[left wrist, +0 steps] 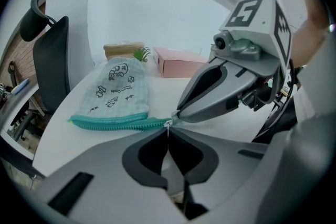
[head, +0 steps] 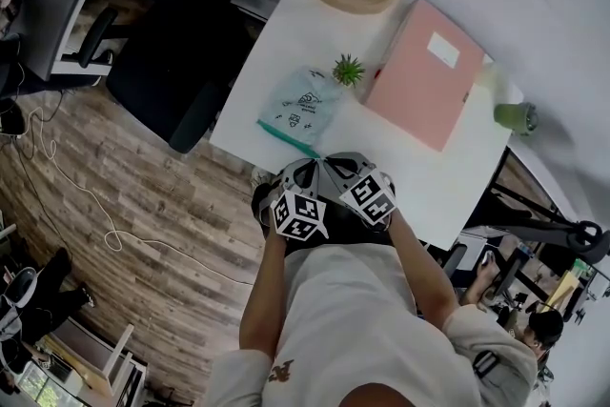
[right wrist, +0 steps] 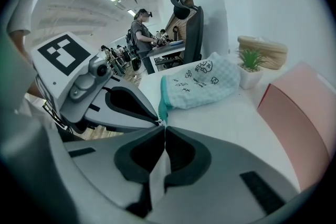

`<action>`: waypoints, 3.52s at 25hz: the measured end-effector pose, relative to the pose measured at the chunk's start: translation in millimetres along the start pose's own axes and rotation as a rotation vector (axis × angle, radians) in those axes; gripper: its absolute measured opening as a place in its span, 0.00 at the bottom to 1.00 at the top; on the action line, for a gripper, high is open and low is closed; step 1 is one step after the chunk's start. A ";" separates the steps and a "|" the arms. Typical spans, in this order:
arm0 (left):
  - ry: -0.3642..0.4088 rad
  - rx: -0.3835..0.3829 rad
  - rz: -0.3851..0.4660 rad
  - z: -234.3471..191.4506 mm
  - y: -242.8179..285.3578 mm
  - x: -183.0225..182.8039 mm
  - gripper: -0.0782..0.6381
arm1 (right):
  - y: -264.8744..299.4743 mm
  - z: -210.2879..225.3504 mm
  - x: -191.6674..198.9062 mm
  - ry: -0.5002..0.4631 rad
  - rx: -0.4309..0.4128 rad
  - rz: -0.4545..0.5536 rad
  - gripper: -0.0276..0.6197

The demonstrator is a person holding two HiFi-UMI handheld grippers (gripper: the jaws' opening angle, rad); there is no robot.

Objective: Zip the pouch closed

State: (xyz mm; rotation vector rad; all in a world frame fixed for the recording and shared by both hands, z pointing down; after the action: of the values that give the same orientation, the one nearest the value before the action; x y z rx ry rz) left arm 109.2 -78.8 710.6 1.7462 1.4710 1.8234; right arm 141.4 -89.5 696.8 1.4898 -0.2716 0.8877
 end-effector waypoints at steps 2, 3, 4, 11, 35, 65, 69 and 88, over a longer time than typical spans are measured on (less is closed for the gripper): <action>0.002 0.006 -0.007 0.3 0.0 0.4 0.11 | 0.6 -0.4 1.1 0.004 0.001 -0.004 0.05; 0.001 0.009 -0.009 0.2 0.0 0.3 0.11 | 0.6 -0.2 1.4 0.006 0.002 -0.006 0.05; -0.002 0.011 -0.010 -0.2 -0.2 0.1 0.11 | 0.6 0.0 1.5 0.006 0.004 -0.008 0.05; -0.008 0.014 -0.018 -2.7 -1.0 -1.7 0.11 | -0.2 2.0 2.8 0.013 0.011 -0.007 0.05; -0.060 -0.043 -0.019 -44.1 -12.4 -12.0 0.11 | -7.1 12.8 1.2 0.049 0.078 -0.033 0.05; -0.034 -0.057 -0.017 -85.6 -25.7 -16.1 0.11 | -15.3 16.9 7.7 0.112 0.181 -0.049 0.05; -0.039 -0.059 -0.018 -88.8 -26.5 -15.4 0.11 | -17.0 17.1 7.9 0.119 0.194 -0.052 0.05; -0.024 -0.067 -0.037 -122.1 -30.1 -14.5 0.11 | -14.7 21.3 10.2 0.169 0.258 -0.058 0.05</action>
State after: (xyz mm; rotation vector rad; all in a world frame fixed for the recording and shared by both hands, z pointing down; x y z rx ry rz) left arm -4.0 -135.0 704.0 1.6917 1.4074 1.8058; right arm 165.5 -103.5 695.1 1.6384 0.0120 1.0238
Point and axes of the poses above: the fingertips, and each gripper's own axes: y forward along the fingers, z to its right, x out of its underside, the point moved 2 cm from there along -y, backward along the fingers, and after that the axes turned 11 degrees about -y, right-handed, at the moved point
